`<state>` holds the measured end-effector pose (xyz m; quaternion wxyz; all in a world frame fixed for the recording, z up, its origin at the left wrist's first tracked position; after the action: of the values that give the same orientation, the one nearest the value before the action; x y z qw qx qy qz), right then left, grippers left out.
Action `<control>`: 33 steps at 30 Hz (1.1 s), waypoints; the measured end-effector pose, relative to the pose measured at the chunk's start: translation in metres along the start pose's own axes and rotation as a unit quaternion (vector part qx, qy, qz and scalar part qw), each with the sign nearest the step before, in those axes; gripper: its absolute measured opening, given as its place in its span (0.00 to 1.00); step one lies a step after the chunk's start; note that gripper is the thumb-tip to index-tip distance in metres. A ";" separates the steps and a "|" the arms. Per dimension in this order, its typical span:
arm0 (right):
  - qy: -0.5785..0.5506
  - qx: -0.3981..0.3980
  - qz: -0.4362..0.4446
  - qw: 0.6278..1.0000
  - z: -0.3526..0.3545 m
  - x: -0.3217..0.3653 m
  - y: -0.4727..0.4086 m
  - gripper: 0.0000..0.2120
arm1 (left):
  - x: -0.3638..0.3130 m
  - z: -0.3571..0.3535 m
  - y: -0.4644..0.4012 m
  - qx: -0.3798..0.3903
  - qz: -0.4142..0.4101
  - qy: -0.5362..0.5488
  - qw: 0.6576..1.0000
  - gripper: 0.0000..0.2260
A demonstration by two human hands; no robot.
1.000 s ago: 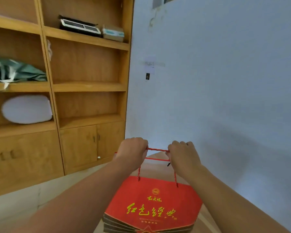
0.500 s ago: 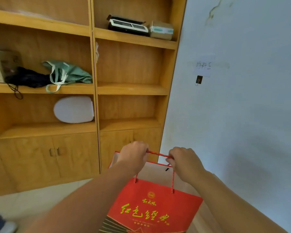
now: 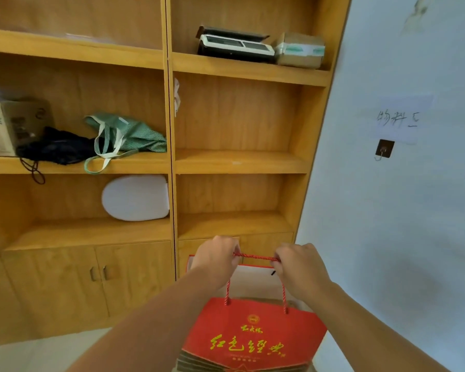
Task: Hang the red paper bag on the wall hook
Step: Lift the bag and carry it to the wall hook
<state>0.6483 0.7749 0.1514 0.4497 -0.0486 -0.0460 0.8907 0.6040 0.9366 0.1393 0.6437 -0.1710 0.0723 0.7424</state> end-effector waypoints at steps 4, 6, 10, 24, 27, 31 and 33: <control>0.015 0.001 -0.031 0.999 -0.022 -0.012 -0.067 0.09 | 0.032 -0.013 -0.072 0.012 -0.021 0.018 1.000 0.06; 0.027 -0.001 -0.055 0.998 -0.033 -0.018 -0.096 0.10 | 0.044 -0.018 -0.109 0.017 -0.042 0.016 0.999 0.07; 0.029 0.014 -0.116 0.993 -0.047 -0.035 -0.152 0.10 | 0.058 -0.023 -0.179 0.038 -0.090 0.021 0.995 0.08; -0.035 0.029 -0.293 0.955 -0.058 -0.134 -0.259 0.11 | 0.011 -0.046 -0.394 0.094 -0.269 0.045 0.958 0.05; -0.079 0.015 -0.337 0.938 -0.053 -0.171 -0.270 0.11 | -0.017 -0.049 -0.434 0.097 -0.301 0.051 0.947 0.03; -0.105 -0.001 -0.385 0.917 -0.043 -0.208 -0.288 0.11 | -0.048 -0.051 -0.481 0.100 -0.347 0.069 0.930 0.04; -0.107 -0.012 -0.408 0.907 -0.034 -0.225 -0.298 0.10 | -0.065 -0.052 -0.505 0.099 -0.371 0.082 0.920 0.04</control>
<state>1.0233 0.7715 0.1651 0.7653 0.0648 -0.1203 0.6290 1.1151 0.9406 0.1706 0.8783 -0.1811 0.1297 0.4230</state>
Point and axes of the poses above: each hand's wrist, its own y-axis away from the middle knuckle, its own z-axis out of the back of the hand, x = y × z, the point moved 6 cm from there along -y, towards the middle knuckle, and after that the axes turned 10 degrees about x, right-handed, at the moved point
